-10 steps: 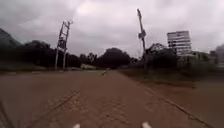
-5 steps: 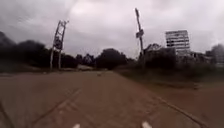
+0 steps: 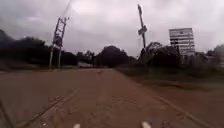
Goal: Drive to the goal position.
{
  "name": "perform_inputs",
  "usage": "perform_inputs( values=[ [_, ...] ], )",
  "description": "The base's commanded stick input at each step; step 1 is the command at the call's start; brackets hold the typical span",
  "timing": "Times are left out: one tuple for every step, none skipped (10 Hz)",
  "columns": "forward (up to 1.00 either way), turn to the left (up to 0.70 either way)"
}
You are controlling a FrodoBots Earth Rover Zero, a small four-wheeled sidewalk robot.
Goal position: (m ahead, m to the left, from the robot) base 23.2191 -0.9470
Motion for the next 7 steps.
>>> perform_inputs(
  values=[
    [0.7,0.0],
    [0.7,0.0],
    [0.7,0.0],
    [0.7,0.0],
    [0.7,0.0],
    [0.7,0.0],
    [0.7,0.0]
  ],
)
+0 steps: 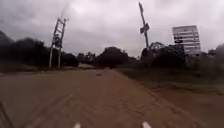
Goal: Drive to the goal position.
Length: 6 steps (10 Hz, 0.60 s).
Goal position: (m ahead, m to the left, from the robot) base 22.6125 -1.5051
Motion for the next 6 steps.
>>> perform_inputs(
  values=[
    [0.7,0.0],
    [0.7,0.0],
    [0.7,0.0],
    [0.7,0.04],
    [0.7,0.05],
    [0.7,0.06]
  ],
)
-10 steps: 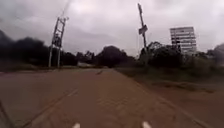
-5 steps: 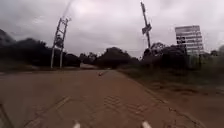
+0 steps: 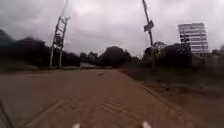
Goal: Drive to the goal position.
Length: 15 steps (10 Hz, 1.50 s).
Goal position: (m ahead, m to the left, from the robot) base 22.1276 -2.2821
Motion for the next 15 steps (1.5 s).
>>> perform_inputs(
  values=[
    [0.7,0.08],
    [0.7,0.09],
    [0.7,0.1],
    [0.7,0.09],
    [0.7,0.07],
    [0.7,0.05],
    [0.7,0.02],
    [0.7,0.0],
    [0.7,0.01],
    [0.7,0.02],
    [0.7,0.01],
    [0.7,0.01],
    [0.7,0.0],
    [0.7,0.0],
    [0.7,0.0]
  ],
)
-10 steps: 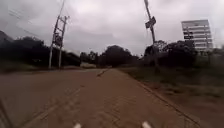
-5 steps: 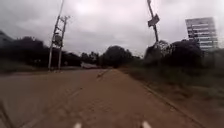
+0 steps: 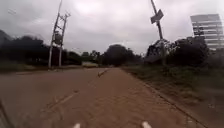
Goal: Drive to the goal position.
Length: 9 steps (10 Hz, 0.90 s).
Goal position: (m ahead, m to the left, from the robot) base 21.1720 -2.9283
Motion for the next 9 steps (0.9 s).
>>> perform_inputs(
  values=[
    [0.7,0.0],
    [0.7,0.0],
    [0.7,0.0],
    [0.7,0.0],
    [0.7,0.01],
    [0.7,0.02],
    [0.7,0.04],
    [0.7,0.05],
    [0.7,-0.35]
  ],
)
